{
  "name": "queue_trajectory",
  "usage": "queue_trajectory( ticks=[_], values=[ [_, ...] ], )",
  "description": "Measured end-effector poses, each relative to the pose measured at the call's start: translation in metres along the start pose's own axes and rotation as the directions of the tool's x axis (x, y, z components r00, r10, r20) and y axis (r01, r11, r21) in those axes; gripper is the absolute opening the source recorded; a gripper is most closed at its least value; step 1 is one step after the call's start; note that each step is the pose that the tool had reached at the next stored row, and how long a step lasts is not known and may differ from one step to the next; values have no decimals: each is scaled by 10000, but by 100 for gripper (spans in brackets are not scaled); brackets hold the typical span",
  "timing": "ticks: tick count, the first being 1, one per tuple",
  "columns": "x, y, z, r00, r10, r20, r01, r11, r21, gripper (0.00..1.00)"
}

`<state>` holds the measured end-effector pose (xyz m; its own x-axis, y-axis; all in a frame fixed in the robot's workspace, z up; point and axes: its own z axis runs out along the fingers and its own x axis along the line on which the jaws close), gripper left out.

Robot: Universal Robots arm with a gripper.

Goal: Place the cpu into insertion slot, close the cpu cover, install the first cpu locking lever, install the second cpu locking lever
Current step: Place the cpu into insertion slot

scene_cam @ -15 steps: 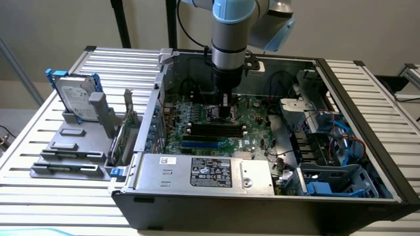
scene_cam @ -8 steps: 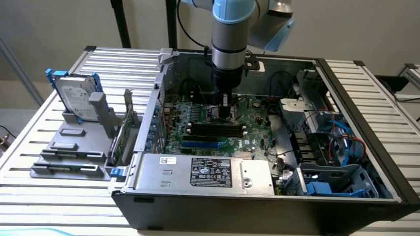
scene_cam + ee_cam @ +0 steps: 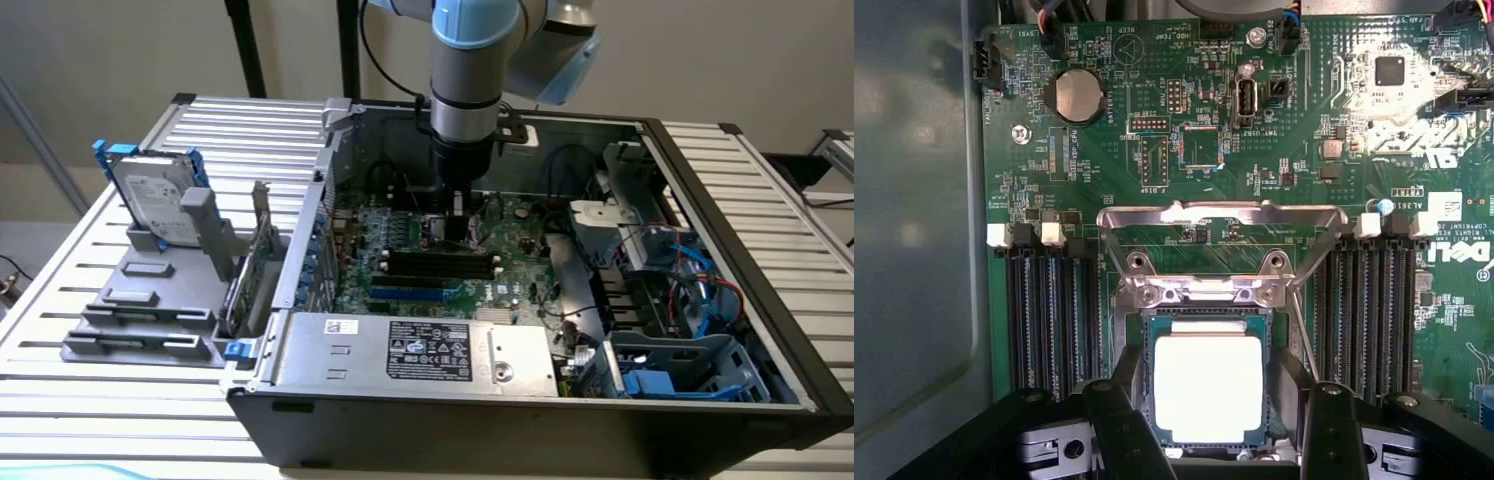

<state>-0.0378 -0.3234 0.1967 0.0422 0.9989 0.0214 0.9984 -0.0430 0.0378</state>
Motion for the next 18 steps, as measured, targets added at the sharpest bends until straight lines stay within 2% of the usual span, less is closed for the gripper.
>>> queue_trajectory(
  ticks=[3,8,13,17,18],
  values=[
    [1,2,-50,10000,0,-1,0,10000,7,62],
    [4,-1,-202,10000,0,-10,0,10000,11,62],
    [-5,-80,-304,10000,0,-45,0,10000,13,60],
    [-24,-179,-341,10000,2,-62,-2,10000,13,36],
    [-33,-208,-349,10000,1,-65,-1,10000,13,36]
  ],
)
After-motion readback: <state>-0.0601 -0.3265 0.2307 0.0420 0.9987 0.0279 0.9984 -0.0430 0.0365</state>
